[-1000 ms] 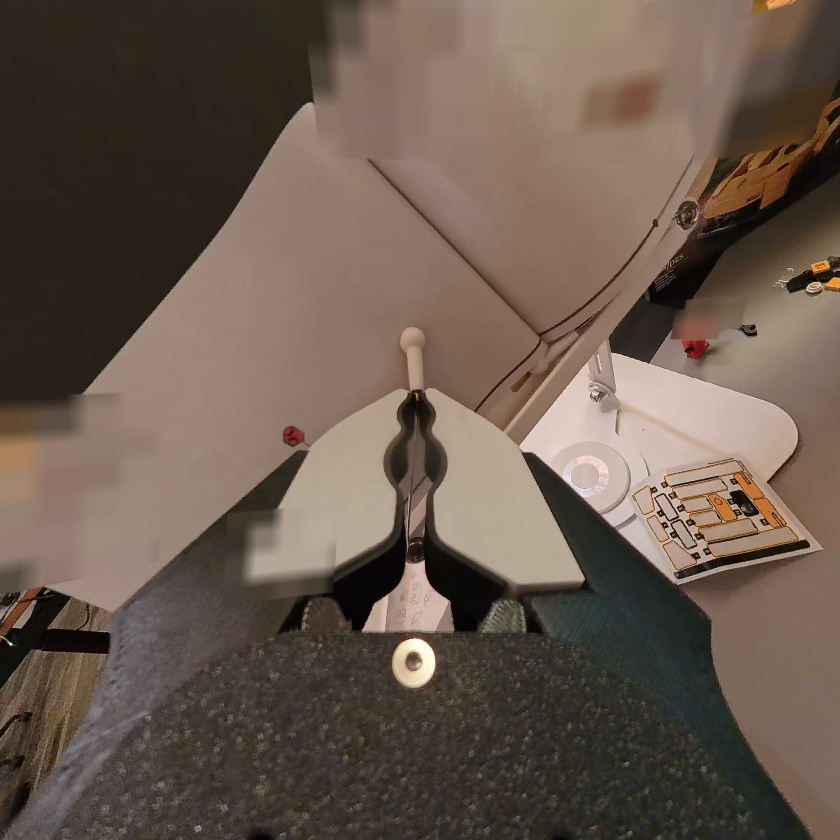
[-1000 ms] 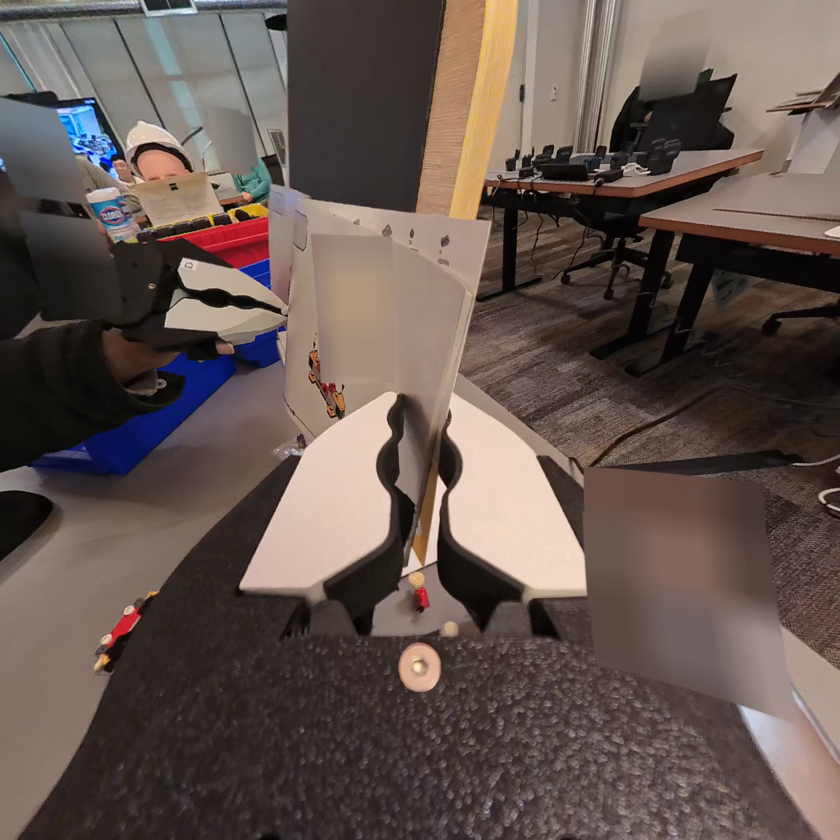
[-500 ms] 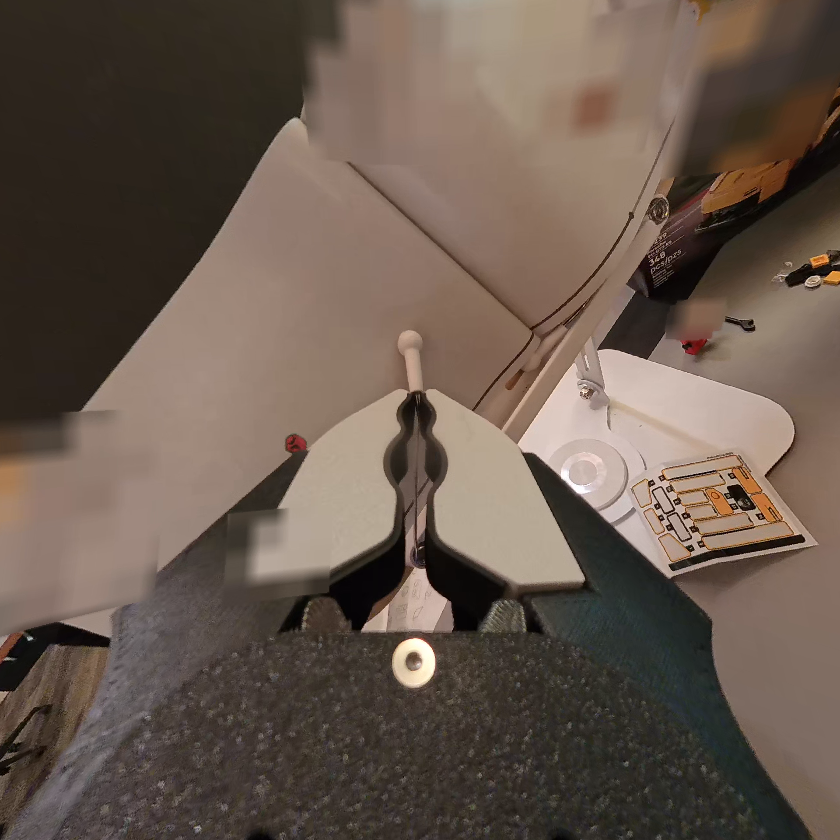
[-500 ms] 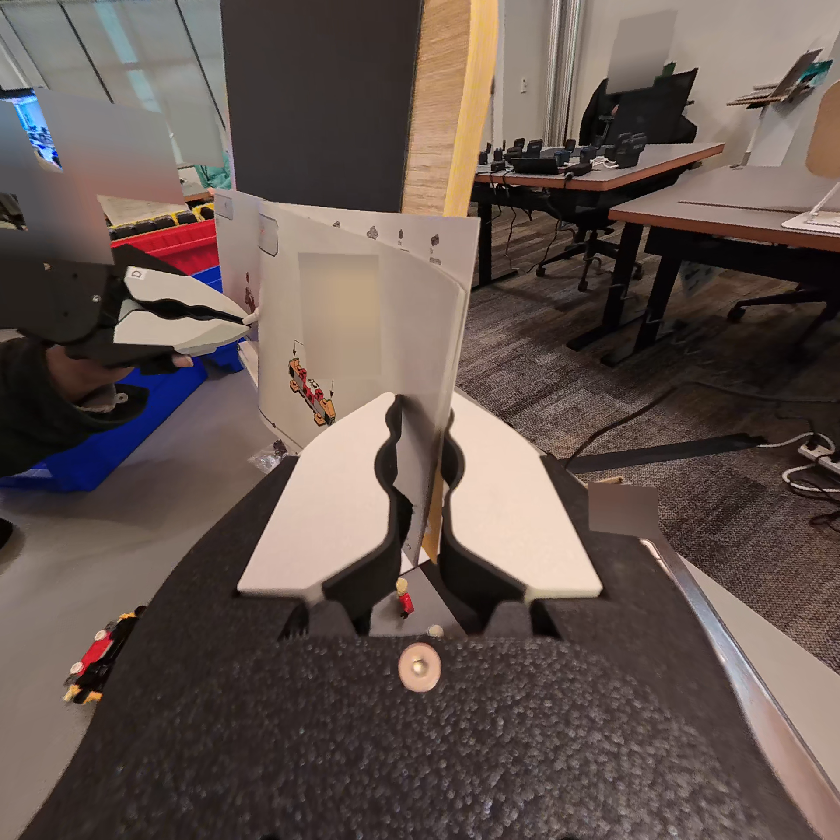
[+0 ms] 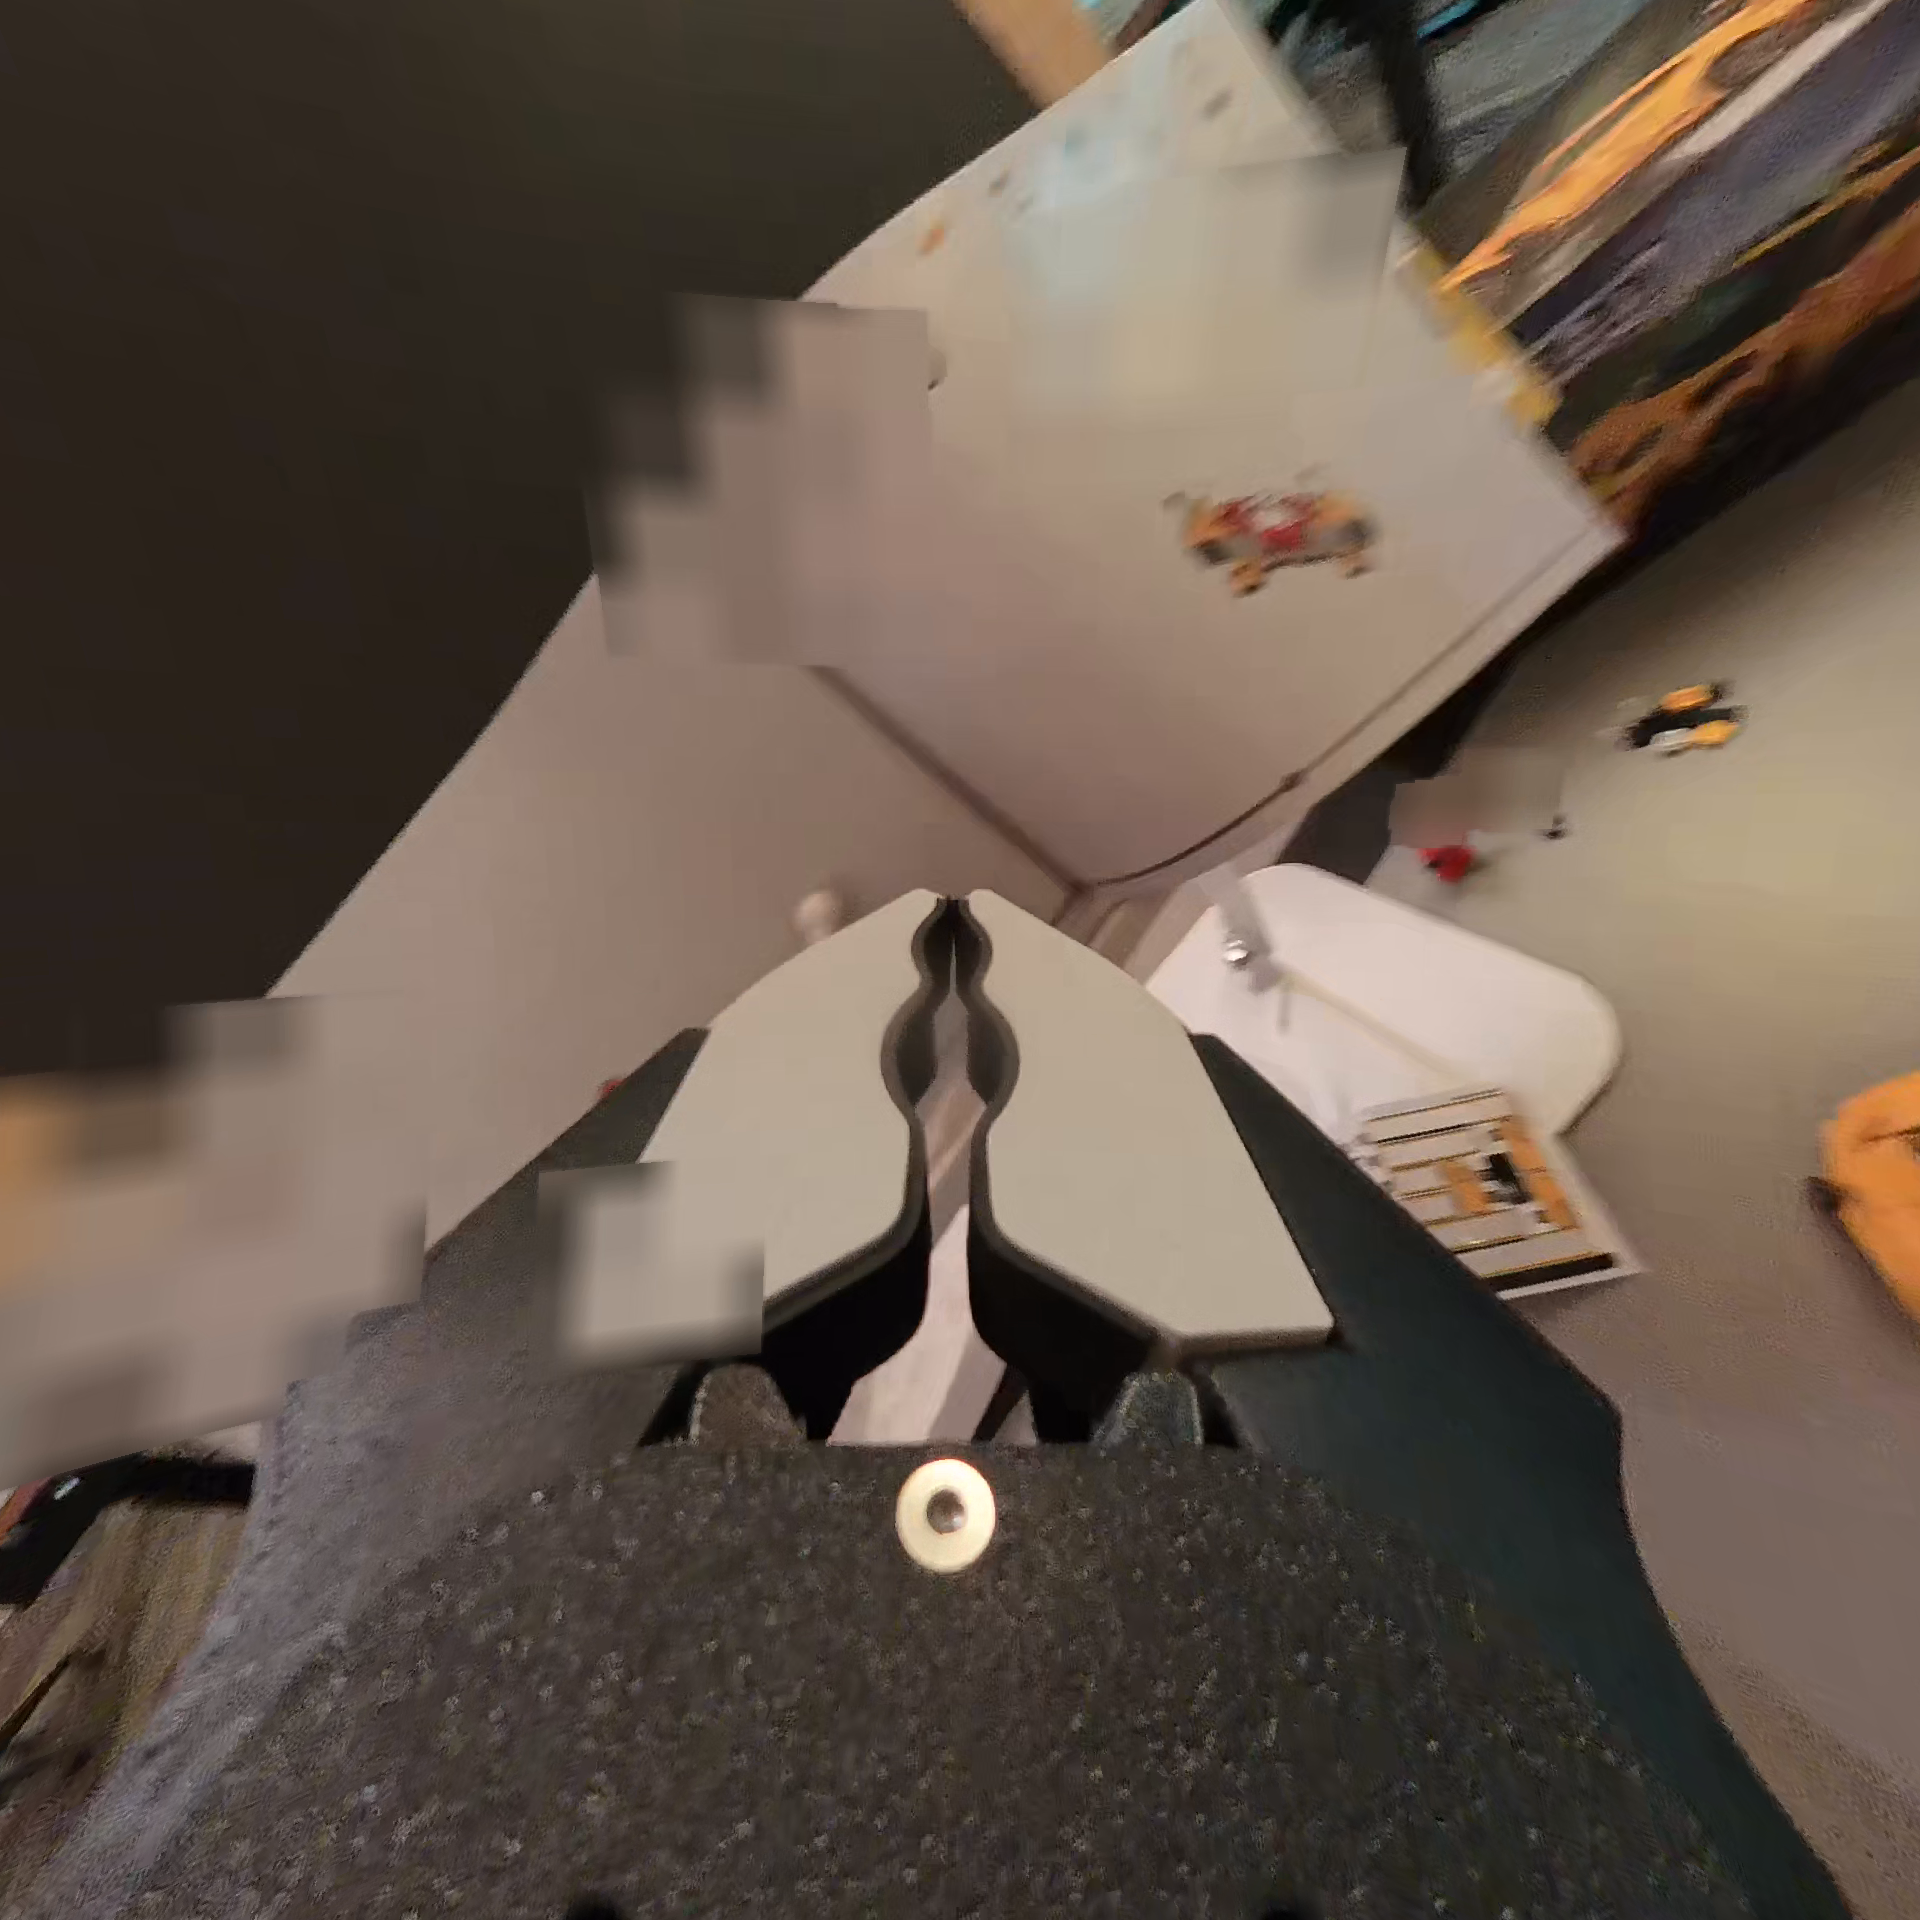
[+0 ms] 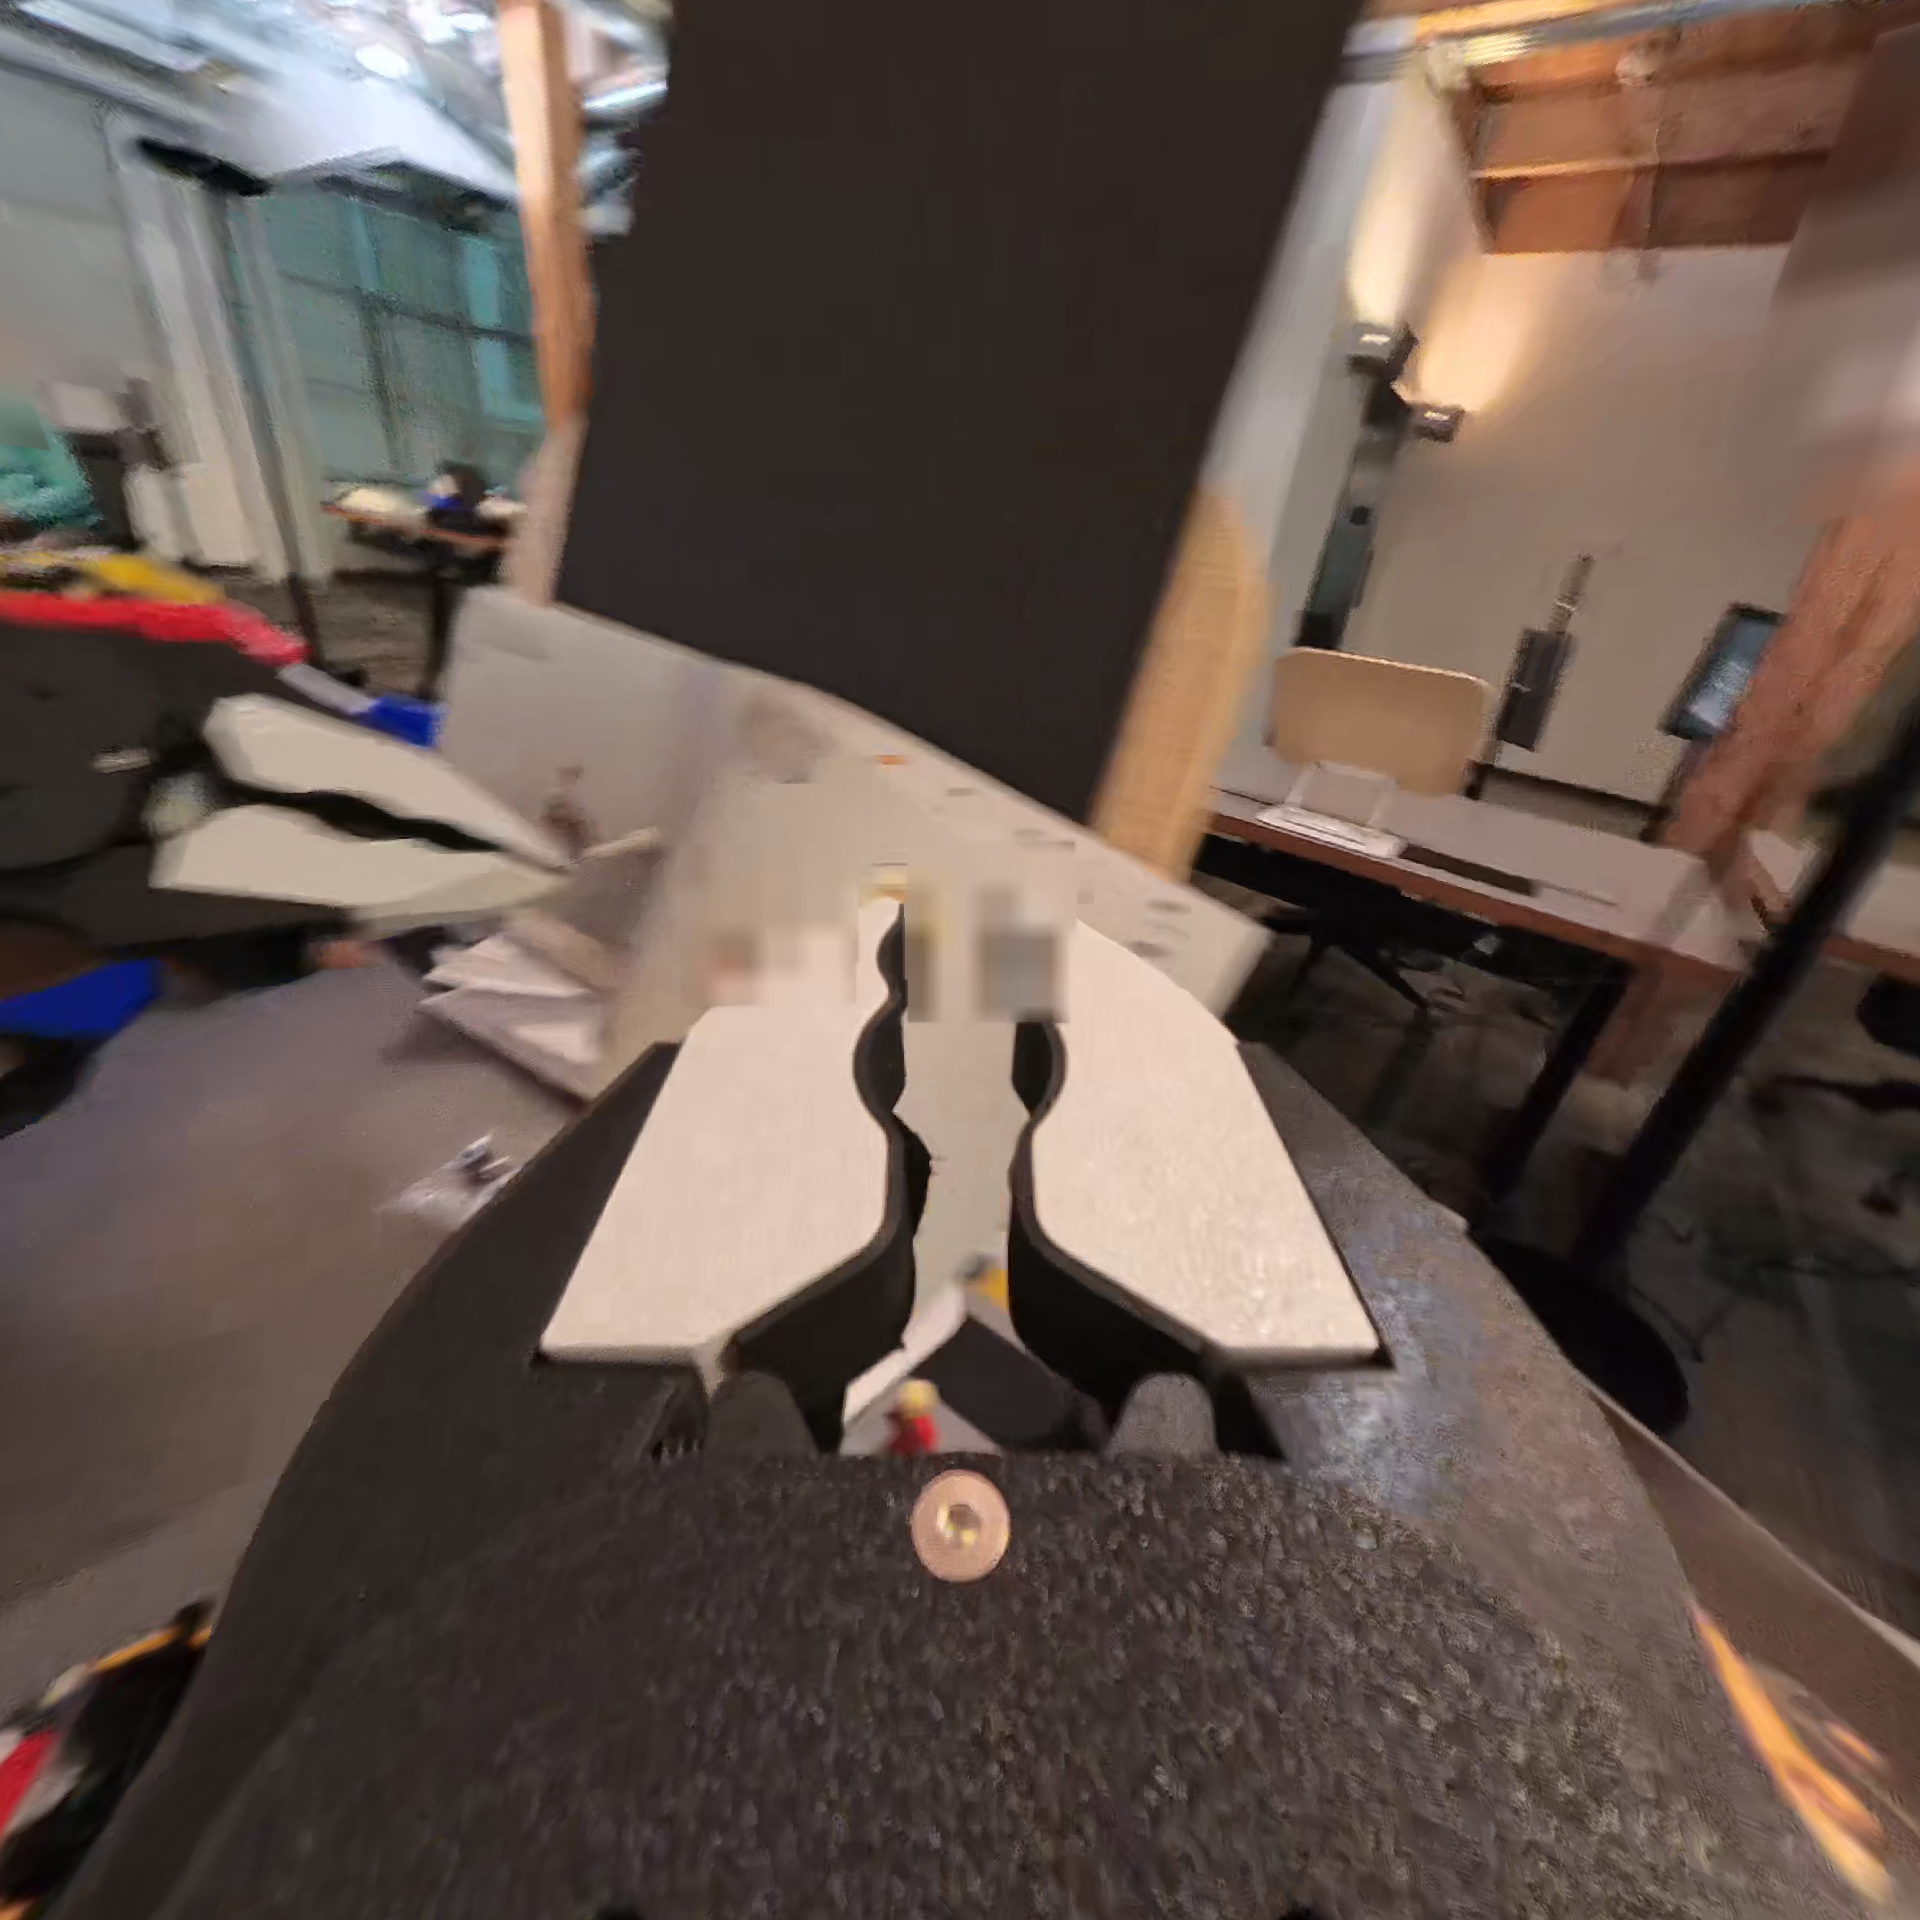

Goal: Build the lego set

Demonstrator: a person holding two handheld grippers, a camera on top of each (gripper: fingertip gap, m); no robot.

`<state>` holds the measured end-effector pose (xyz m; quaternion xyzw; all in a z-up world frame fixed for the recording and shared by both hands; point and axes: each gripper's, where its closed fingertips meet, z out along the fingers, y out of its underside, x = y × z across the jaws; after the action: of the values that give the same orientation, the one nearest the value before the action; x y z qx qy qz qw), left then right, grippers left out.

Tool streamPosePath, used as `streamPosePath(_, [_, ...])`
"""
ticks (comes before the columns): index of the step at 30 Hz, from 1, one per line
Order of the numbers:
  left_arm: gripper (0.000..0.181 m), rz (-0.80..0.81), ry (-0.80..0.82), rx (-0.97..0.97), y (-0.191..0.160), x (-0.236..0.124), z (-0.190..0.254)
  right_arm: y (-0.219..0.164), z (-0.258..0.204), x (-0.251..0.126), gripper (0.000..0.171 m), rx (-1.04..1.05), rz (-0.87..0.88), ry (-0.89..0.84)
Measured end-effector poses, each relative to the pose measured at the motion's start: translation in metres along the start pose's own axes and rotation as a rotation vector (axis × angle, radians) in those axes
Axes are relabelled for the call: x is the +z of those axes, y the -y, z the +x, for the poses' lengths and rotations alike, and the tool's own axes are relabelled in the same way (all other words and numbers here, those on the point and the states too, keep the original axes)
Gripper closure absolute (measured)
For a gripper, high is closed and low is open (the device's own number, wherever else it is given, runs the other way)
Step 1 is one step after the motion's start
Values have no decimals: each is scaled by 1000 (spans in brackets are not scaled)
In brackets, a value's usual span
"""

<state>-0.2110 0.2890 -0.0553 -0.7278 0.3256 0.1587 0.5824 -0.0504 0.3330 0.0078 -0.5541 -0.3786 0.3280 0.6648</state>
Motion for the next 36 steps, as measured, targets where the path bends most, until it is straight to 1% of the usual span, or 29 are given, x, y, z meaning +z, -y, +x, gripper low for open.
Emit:
streamPosePath(2, [181,8,-60,-30,8,10,12,-10,-61,11,160,-83,-67,122])
streamPosePath(4, [181,30,-128,-110,15,21,17,-33,-111,31,160,-163,-168,226])
streamPosePath(6, [181,57,-241,-220,20,30,23,-53,-132,60,163,-234,-243,217])
streamPosePath(7, [181,60,-256,-268,20,34,20,-61,-131,74,168,-252,-286,183])
streamPosePath(10, [181,54,-266,-385,11,38,6,-81,-107,103,171,-254,-408,107])
streamPosePath(11, [181,44,-264,-401,7,38,3,-87,-98,106,171,-259,-445,100])
streamPosePath(13, [181,13,-225,-365,-5,36,-4,-98,-75,103,171,-334,-516,70])
streamPosePath(14, [181,-3,-214,-346,-11,36,-5,-99,-70,101,171,-340,-506,94])
streamPosePath(16, [181,-19,-210,-347,-19,37,-4,-107,-46,93,171,-375,-561,71])
streamPosePath(20, [181,-54,-171,-310,-30,39,0,-108,-35,86,171,-392,-451,92])
streamPosePath(23, [181,-60,-141,-280,-31,36,1,-109,-37,84,171,-428,-422,75])
streamPosePath(28, [181,-57,-126,-250,-33,24,4,-109,-37,76,171,-326,-381,93])
streamPosePath(36, [181,32,-34,-342,-35,0,5,-98,-39,66,170,-195,-327,99])
